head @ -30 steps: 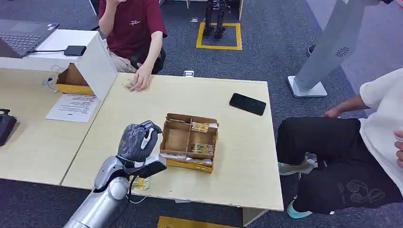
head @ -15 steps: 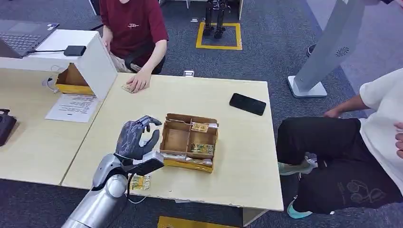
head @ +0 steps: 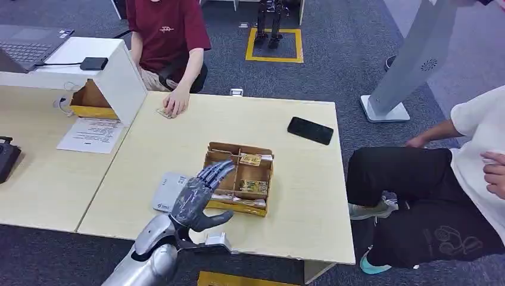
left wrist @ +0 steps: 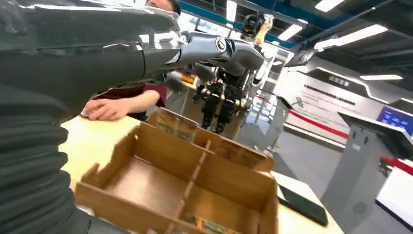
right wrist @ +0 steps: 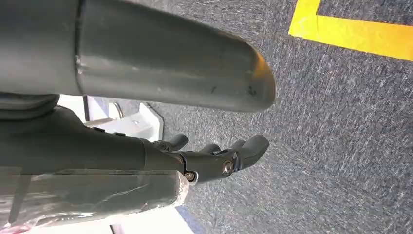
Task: Pass the card to the sensor for recognition and then transmit it.
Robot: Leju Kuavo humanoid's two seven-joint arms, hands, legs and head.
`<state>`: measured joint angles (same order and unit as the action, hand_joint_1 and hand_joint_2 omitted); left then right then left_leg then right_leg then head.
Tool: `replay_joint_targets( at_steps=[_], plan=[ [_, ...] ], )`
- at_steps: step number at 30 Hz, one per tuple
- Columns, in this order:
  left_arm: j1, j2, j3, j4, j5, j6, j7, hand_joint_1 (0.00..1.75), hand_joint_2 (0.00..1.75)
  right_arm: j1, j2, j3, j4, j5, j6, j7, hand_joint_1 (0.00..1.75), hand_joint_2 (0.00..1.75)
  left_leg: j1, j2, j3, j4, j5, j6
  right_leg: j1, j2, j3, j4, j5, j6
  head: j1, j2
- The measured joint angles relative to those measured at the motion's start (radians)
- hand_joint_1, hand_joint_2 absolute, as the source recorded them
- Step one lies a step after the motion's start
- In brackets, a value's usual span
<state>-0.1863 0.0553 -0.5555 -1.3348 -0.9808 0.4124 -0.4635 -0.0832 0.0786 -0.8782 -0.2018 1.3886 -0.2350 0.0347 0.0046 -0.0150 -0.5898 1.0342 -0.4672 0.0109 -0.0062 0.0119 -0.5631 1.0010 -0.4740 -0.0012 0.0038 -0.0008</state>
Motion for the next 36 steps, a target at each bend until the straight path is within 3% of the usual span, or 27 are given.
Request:
replay_joint_targets(
  at_steps=[9, 19, 24, 36],
  plan=[
    [0.0, -0.008, -0.049, 0.008, -0.026, 0.009, 0.022, 0.0, 1.75, 0.0, 0.003, -0.003, 0.0, 0.0, 0.0, 0.003, 0.0, 0.0, 0.0, 0.0, 0.0, 0.0, 0.0, 0.0, 0.0, 0.0, 0.0, 0.0, 0.0, 0.0, 0.0, 0.0],
    [-0.021, -0.026, -0.112, 0.085, -0.182, 0.111, 0.119, 0.0, 1.75, -0.002, 0.003, -0.004, 0.0, 0.015, 0.0, 0.003, 0.0, 0.0, 0.0, 0.0, 0.0, 0.0, 0.0, 0.0, 0.0, 0.0, 0.0, 0.0, 0.0, 0.0, 0.0, 0.0],
    [-0.058, -0.052, -0.129, 0.161, -0.263, 0.176, 0.2, 0.0, 1.75, -0.003, 0.004, -0.004, 0.0, 0.023, 0.0, -0.002, 0.0, 0.0, 0.0, 0.0, 0.0, 0.0, 0.0, 0.0, 0.0, 0.0, 0.0, 0.0, 0.0, 0.0, 0.0, 0.0],
    [-0.092, -0.069, -0.129, 0.255, -0.239, 0.2, 0.197, 0.0, 1.75, -0.003, 0.004, -0.005, 0.0, 0.032, -0.002, -0.01, 0.0, 0.0, 0.0, 0.0, 0.0, 0.0, 0.0, 0.0, 0.0, 0.0, 0.0, 0.0, 0.0, 0.0, 0.0, 0.0]
  ],
)
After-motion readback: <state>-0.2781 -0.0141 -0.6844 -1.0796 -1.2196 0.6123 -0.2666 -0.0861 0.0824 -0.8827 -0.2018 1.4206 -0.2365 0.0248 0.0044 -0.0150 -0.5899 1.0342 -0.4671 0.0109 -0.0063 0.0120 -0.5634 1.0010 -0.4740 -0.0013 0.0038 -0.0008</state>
